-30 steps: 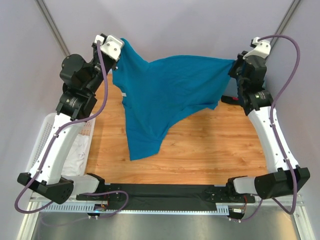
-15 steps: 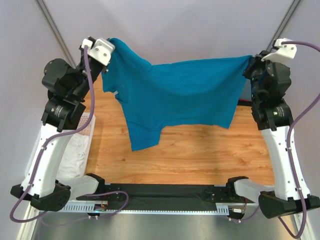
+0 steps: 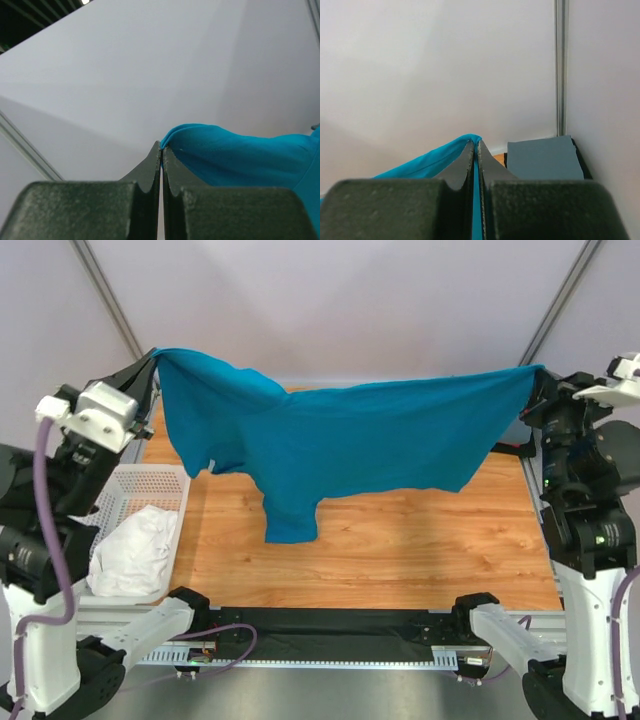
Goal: Fold and stack the t-shirts
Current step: Flatten the tshirt out, then fold the tshirt
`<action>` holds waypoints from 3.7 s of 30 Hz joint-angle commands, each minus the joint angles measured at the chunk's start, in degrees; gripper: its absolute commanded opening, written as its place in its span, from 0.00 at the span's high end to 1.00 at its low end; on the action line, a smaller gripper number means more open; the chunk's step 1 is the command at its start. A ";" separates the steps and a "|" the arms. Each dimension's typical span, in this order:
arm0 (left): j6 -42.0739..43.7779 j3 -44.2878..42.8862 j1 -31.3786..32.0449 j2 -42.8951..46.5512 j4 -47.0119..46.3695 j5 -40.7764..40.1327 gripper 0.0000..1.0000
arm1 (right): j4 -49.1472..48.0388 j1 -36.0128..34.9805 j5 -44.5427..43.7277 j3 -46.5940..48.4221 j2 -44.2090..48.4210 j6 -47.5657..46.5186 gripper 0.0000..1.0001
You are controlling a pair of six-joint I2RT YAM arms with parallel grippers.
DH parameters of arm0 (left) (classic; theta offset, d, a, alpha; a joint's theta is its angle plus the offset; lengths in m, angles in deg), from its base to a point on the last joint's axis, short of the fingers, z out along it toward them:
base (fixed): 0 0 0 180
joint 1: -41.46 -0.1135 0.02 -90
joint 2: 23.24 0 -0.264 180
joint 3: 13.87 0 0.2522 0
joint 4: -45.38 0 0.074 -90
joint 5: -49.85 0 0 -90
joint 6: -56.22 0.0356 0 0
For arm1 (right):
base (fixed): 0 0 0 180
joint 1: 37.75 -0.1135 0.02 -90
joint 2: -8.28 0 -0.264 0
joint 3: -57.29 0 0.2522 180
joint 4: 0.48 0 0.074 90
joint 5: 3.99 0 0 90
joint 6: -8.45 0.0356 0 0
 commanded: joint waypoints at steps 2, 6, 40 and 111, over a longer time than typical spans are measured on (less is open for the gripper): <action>-2.12 -6.51 -0.24 1.44 6.47 3.85 1.00 | 2.23 0.12 1.86 5.26 2.67 -1.59 1.00; -4.05 -11.35 -0.24 1.97 9.56 5.43 1.00 | 8.37 0.12 4.50 12.03 1.98 -2.91 0.99; -3.18 3.95 -5.95 -36.22 -3.97 -2.57 1.00 | -18.14 0.47 -10.79 -18.37 -25.49 0.07 1.00; 3.93 25.20 -6.57 -39.43 -6.00 4.64 1.00 | -40.31 11.98 13.90 -28.74 -44.78 -15.74 1.00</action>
